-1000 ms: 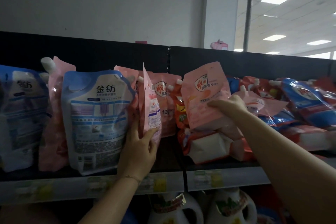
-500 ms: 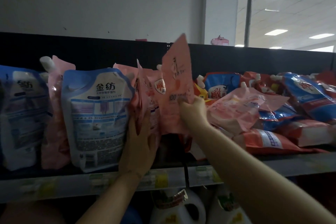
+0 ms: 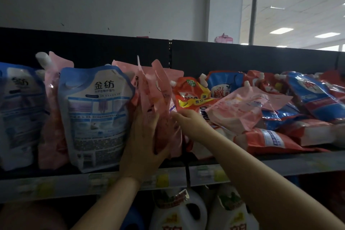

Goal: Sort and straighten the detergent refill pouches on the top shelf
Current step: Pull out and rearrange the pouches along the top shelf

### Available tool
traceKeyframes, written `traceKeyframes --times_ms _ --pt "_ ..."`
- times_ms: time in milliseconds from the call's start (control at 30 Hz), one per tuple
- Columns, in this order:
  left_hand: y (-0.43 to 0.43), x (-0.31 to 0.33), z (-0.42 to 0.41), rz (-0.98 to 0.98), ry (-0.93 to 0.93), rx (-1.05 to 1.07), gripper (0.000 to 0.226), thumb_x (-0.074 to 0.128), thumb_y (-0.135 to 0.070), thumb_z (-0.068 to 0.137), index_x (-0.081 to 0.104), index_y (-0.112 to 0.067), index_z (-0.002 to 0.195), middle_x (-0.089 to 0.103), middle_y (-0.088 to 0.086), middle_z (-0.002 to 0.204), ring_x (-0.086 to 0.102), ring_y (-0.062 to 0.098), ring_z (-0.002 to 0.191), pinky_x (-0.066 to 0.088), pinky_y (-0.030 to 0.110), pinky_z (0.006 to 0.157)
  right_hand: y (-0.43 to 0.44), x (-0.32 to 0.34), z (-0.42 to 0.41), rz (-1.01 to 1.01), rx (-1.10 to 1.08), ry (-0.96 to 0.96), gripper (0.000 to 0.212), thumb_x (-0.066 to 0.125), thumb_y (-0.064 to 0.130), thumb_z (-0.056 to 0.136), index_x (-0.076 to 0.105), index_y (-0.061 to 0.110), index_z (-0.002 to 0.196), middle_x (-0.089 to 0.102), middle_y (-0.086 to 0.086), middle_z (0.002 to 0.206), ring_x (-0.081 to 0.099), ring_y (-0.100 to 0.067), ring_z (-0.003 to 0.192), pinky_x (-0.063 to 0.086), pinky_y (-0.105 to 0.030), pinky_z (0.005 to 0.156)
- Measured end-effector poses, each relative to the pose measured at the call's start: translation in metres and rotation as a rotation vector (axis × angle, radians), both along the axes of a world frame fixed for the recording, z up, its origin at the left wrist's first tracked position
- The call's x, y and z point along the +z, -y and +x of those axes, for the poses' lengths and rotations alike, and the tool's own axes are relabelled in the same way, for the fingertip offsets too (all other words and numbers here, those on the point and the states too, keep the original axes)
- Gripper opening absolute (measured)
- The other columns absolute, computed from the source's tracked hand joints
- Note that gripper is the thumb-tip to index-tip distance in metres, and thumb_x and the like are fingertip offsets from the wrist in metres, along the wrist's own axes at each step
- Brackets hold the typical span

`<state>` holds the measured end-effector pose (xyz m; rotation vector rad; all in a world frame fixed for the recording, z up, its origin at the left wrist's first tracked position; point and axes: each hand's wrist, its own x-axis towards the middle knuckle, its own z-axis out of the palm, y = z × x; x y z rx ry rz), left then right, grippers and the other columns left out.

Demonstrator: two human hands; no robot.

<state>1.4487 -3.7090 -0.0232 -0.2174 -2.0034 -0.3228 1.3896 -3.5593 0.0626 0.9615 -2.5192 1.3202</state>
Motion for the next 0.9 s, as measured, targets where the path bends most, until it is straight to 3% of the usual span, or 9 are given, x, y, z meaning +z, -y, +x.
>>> traceKeyframes --times_ms 67,167,300,433,600,733,833,900 --pt "0.002 -0.001 -0.003 -0.05 0.011 0.078 0.084 0.048 -0.064 0.085 0.013 -0.028 0.154 -0.004 0.01 0.161 -0.005 0.026 0.149 0.018 0.048 0.116 -0.013 0.001 -0.009 0.117 -0.186 -0.286 0.03 0.049 0.03 0.096 0.063 0.011 0.078 0.062 -0.001 0.073 0.057 -0.015 0.066 0.047 -0.027 0.058" --pt "0.003 -0.004 -0.004 -0.098 0.025 0.175 0.076 0.044 -0.061 0.086 0.013 -0.04 0.152 -0.006 0.012 0.161 -0.007 0.027 0.148 0.017 0.048 0.113 -0.032 0.002 -0.026 0.173 -0.397 -0.492 0.022 0.049 0.029 0.092 0.063 0.012 0.088 0.063 -0.002 0.085 0.059 -0.019 0.075 0.052 -0.034 0.067" --pt "0.001 -0.005 -0.007 -0.323 -0.035 0.225 0.059 0.042 -0.044 0.09 0.028 -0.04 0.148 0.009 0.013 0.16 -0.002 0.029 0.148 0.023 0.05 0.112 -0.046 -0.013 -0.035 0.436 -0.413 -0.317 0.039 0.043 0.047 0.092 0.056 0.017 0.113 0.059 -0.004 0.112 0.057 -0.026 0.1 0.05 -0.043 0.087" --pt "-0.002 -0.003 -0.008 -0.477 -0.068 0.18 0.046 0.044 -0.029 0.087 0.06 -0.027 0.13 0.024 0.005 0.156 0.019 0.025 0.146 0.018 0.04 0.114 -0.051 -0.031 -0.036 0.561 -0.438 -0.324 0.046 0.034 0.053 0.093 0.059 0.023 0.118 0.062 -0.007 0.118 0.058 -0.028 0.104 0.046 -0.036 0.083" --pt "-0.004 -0.003 -0.006 -0.462 -0.023 0.115 0.044 0.043 -0.027 0.088 0.064 -0.02 0.126 0.034 0.001 0.153 0.035 0.02 0.139 0.034 0.04 0.105 -0.049 -0.044 -0.034 0.561 -0.473 -0.348 0.049 0.025 0.052 0.094 0.048 0.027 0.13 0.053 -0.01 0.13 0.053 -0.036 0.112 0.046 -0.043 0.089" --pt "-0.004 -0.003 -0.005 -0.402 0.019 0.09 0.043 0.043 -0.026 0.088 0.063 -0.021 0.126 0.035 -0.001 0.153 0.04 0.021 0.136 0.043 0.045 0.1 -0.048 -0.061 -0.033 0.745 -0.52 -0.406 0.08 -0.006 0.055 0.079 0.032 0.023 0.141 0.038 -0.011 0.145 0.046 -0.041 0.115 0.042 -0.052 0.083" --pt "-0.004 -0.004 -0.003 -0.403 0.023 0.122 0.044 0.043 -0.026 0.087 0.062 -0.022 0.126 0.038 0.0 0.152 0.044 0.025 0.132 0.042 0.043 0.098 -0.05 -0.07 -0.032 0.744 -0.553 -0.387 0.058 0.017 0.054 0.094 0.032 0.024 0.141 0.035 -0.01 0.146 0.043 -0.041 0.117 0.04 -0.052 0.086" --pt "-0.005 -0.004 -0.001 -0.414 0.02 0.16 0.044 0.043 -0.027 0.086 0.063 -0.022 0.125 0.041 0.001 0.15 0.046 0.026 0.125 0.043 0.042 0.092 -0.05 -0.074 -0.03 0.712 -0.557 -0.392 0.053 0.022 0.052 0.097 0.03 0.025 0.142 0.031 -0.008 0.149 0.041 -0.04 0.12 0.038 -0.052 0.089"
